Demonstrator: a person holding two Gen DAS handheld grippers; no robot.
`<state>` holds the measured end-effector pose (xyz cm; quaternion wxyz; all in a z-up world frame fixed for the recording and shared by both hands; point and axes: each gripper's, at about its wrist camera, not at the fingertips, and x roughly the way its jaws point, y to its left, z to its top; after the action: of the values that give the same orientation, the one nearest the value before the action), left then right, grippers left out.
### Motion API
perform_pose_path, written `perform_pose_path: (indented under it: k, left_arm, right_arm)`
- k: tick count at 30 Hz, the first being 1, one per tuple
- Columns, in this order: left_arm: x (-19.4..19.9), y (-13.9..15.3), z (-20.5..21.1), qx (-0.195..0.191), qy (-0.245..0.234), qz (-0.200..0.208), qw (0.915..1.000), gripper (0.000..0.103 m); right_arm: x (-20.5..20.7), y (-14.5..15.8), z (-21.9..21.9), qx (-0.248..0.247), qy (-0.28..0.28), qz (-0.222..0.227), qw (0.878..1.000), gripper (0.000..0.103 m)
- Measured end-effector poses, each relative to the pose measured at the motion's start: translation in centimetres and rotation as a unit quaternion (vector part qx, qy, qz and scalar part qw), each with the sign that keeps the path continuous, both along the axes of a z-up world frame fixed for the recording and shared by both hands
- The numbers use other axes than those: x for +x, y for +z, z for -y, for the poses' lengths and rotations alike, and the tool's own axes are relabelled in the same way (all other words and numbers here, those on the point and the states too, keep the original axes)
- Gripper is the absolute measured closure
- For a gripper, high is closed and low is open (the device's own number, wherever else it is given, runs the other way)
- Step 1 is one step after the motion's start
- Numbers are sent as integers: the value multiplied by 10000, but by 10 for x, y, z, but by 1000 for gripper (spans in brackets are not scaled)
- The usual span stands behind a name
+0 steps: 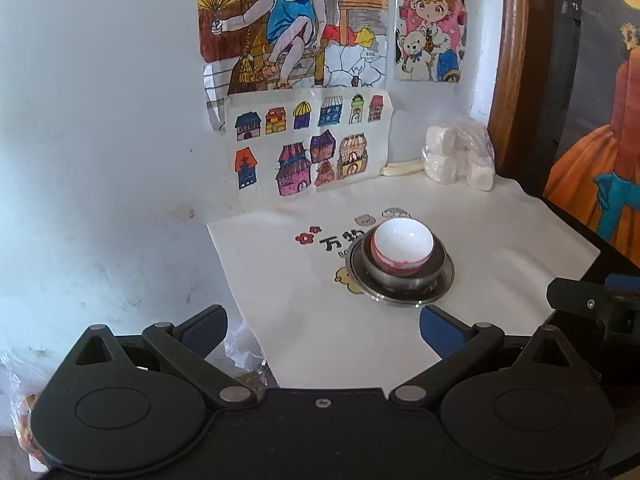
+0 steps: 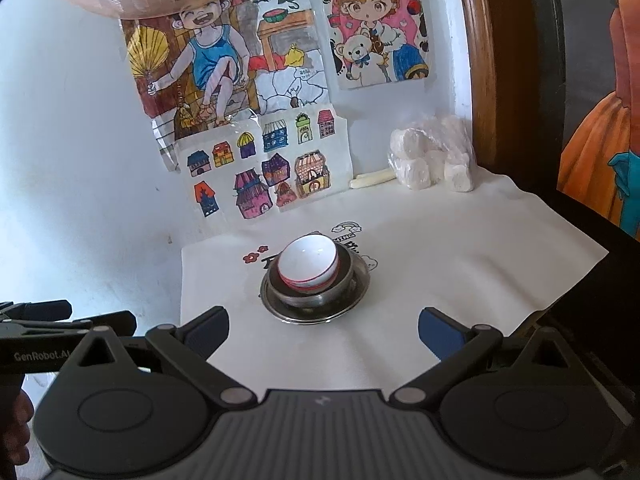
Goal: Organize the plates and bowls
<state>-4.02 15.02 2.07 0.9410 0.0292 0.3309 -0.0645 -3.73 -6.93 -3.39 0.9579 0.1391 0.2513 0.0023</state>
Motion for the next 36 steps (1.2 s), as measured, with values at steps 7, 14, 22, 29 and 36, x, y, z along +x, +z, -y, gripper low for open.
perform_pose_path:
  k: [7,14,22,29,36]
  left_arm:
    - [-10,0,-12,-125,-217,14,9997,1]
    - [-20,1,-18,-245,-419,55,9988,1]
    - [-27,-1,-24,-316,-460,22,9984,1]
    - [-33,0,-30,-317,-411,26,9986,1]
    - [-36,0,-33,-353,-400,19,9986,1]
  right_arm:
    - [-14,-4,-13,-99,-200,3,9998,0]
    - [-27,-4,-21,-178,-303,-8,9994,0]
    - [-36,-2,-30,-244,-284,9,9993,0]
    - [-41,-3,-35,-250,-248,-16,9994,0]
    - [-45,-3,-39,-271,-224,-28,9994,0]
